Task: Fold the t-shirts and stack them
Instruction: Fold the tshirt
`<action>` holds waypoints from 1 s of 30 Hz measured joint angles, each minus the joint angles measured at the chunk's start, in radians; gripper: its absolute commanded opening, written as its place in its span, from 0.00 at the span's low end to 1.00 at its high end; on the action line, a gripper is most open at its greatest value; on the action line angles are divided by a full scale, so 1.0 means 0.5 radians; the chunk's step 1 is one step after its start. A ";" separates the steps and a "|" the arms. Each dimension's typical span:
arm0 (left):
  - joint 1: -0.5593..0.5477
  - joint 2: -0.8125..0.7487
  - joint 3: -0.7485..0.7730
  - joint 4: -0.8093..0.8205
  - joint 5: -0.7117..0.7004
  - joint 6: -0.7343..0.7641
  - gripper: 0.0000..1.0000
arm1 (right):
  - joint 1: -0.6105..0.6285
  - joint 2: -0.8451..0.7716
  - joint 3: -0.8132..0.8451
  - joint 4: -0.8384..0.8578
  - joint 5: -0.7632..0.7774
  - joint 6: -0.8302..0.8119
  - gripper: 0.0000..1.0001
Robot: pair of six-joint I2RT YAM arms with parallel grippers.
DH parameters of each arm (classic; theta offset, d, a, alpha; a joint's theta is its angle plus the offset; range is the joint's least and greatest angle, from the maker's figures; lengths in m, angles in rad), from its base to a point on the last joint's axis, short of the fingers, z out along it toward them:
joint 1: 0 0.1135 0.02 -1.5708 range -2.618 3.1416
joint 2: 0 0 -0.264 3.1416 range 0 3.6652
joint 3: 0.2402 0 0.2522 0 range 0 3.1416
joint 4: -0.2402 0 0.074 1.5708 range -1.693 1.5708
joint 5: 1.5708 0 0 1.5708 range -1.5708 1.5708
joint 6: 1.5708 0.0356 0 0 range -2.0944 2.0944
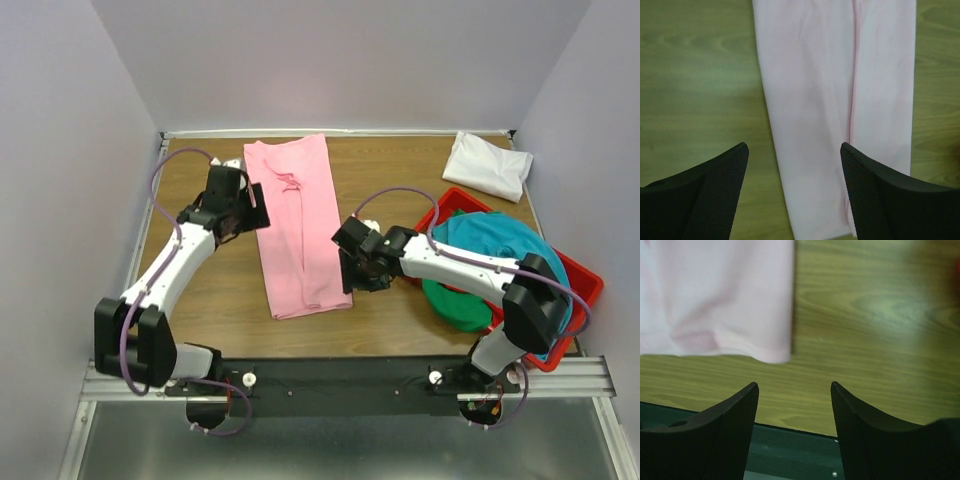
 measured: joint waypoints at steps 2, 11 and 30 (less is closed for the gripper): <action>-0.016 -0.153 -0.129 -0.102 -0.022 -0.079 0.82 | 0.000 -0.080 -0.125 0.003 -0.002 0.002 0.67; -0.049 -0.649 -0.450 -0.224 -0.055 -0.298 0.82 | 0.000 -0.159 -0.242 0.156 -0.066 0.031 0.66; -0.166 -0.632 -0.762 -0.207 -0.038 -0.440 0.81 | 0.000 0.264 -0.131 0.335 -0.159 -0.005 0.52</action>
